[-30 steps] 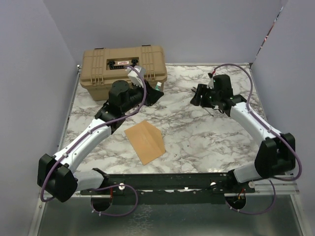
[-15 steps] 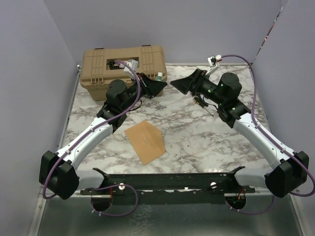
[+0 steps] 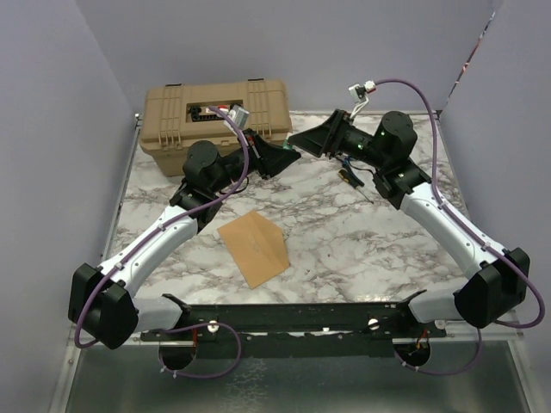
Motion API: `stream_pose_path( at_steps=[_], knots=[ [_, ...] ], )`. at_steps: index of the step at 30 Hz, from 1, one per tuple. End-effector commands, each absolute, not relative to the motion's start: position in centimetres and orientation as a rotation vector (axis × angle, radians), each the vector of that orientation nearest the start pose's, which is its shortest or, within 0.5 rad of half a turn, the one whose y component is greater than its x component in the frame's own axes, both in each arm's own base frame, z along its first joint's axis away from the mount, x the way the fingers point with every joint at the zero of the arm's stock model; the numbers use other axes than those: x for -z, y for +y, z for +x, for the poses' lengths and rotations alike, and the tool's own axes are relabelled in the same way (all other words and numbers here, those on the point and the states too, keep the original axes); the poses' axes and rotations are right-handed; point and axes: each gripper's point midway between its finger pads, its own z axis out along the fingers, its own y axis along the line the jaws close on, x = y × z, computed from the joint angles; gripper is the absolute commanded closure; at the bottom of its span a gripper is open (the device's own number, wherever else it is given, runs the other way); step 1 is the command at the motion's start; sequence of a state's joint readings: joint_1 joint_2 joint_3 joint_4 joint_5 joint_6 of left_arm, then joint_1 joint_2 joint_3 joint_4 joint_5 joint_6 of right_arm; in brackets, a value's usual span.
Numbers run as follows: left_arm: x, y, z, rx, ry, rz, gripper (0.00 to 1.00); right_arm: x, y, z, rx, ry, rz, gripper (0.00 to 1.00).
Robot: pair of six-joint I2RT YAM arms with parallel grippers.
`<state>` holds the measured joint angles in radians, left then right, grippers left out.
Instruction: Place the letter into the envelope and seal it
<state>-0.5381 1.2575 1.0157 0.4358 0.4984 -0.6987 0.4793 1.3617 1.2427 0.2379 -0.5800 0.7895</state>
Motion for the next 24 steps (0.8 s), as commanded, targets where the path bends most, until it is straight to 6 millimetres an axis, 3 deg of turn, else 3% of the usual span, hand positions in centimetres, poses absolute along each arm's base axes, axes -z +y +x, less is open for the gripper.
stream_pose_path(
  at_steps=[1, 9, 14, 18, 21, 24],
  knots=[
    [-38.2, -30.4, 28.3, 1.391, 1.461, 0.401, 1.00, -41.4, 31.3, 30.3, -1.494, 1.577, -0.385, 0.35],
    [-38.1, -30.5, 27.7, 1.418, 1.463, 0.421, 0.99, -41.0, 31.4, 30.4, -1.519, 1.572, -0.353, 0.56],
    [-38.1, -30.4, 27.3, 1.422, 1.460, 0.428, 0.97, -41.0, 31.6, 30.3, -1.543, 1.569, -0.353, 0.60],
    [-38.3, -30.3, 27.1, 1.423, 1.455, 0.424, 0.96, -41.1, 31.6, 30.2, -1.552, 1.565, -0.361, 0.77],
    [-38.6, -30.2, 27.1, 1.423, 1.449, 0.420, 0.90, -41.0, 31.7, 29.9, -1.567, 1.569, -0.379, 0.92],
    [-38.9, -30.2, 27.1, 1.424, 1.442, 0.419, 0.81, -40.8, 31.8, 29.6, -1.576, 1.577, -0.394, 0.95]
  ],
)
